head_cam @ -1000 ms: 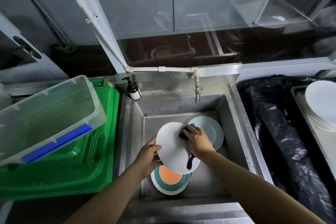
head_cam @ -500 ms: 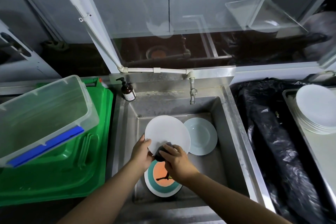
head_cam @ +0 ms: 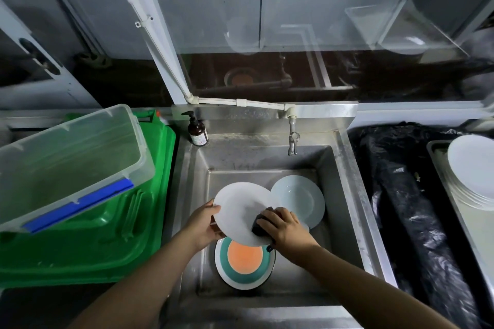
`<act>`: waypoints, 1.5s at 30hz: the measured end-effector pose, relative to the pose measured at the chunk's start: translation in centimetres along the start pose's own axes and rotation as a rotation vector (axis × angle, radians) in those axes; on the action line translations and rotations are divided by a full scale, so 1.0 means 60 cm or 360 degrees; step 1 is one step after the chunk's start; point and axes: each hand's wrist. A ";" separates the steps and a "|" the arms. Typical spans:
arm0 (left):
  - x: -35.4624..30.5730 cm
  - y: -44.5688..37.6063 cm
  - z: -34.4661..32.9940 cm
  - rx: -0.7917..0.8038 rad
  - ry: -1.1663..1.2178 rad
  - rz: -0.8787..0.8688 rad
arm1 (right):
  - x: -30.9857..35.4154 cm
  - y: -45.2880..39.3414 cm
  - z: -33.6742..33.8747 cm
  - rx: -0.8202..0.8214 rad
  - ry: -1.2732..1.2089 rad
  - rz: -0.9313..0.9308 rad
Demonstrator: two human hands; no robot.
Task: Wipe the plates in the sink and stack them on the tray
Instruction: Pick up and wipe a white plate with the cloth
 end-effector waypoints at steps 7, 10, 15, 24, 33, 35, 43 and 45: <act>0.008 -0.027 0.005 -0.0142 -0.0940 -0.0175 | 0.000 -0.014 0.012 -0.0296 0.0136 0.0253; 0.011 -0.012 -0.004 0.0062 -0.1782 -0.0692 | -0.002 -0.023 0.028 -0.0147 0.0020 0.0204; -0.008 0.028 -0.018 0.0595 -0.2324 -0.0811 | -0.018 -0.043 0.072 0.0130 -0.0245 0.0140; 0.025 0.009 -0.032 0.0414 -0.1084 -0.0390 | -0.032 -0.082 0.064 -0.0312 -0.0686 -0.0185; 0.035 0.012 -0.075 0.0063 -0.0430 -0.0192 | 0.039 -0.097 0.018 -0.0683 -0.0653 -0.0107; 0.033 0.015 -0.078 0.0010 -0.0326 -0.0179 | 0.051 -0.095 0.016 -0.0676 -0.0627 0.0034; 0.034 0.012 -0.055 0.0145 -0.0096 -0.0104 | 0.031 -0.107 0.019 -0.0562 -0.0432 0.0177; 0.029 0.018 -0.056 0.0174 -0.0094 -0.0125 | 0.019 -0.118 0.026 -0.0637 -0.0526 -0.0044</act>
Point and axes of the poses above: each hand's wrist, its own y-axis away from the middle knuckle, its own z-axis out of the back of the hand, x = y × z, and after that the axes turned 9 degrees about -y, right-handed
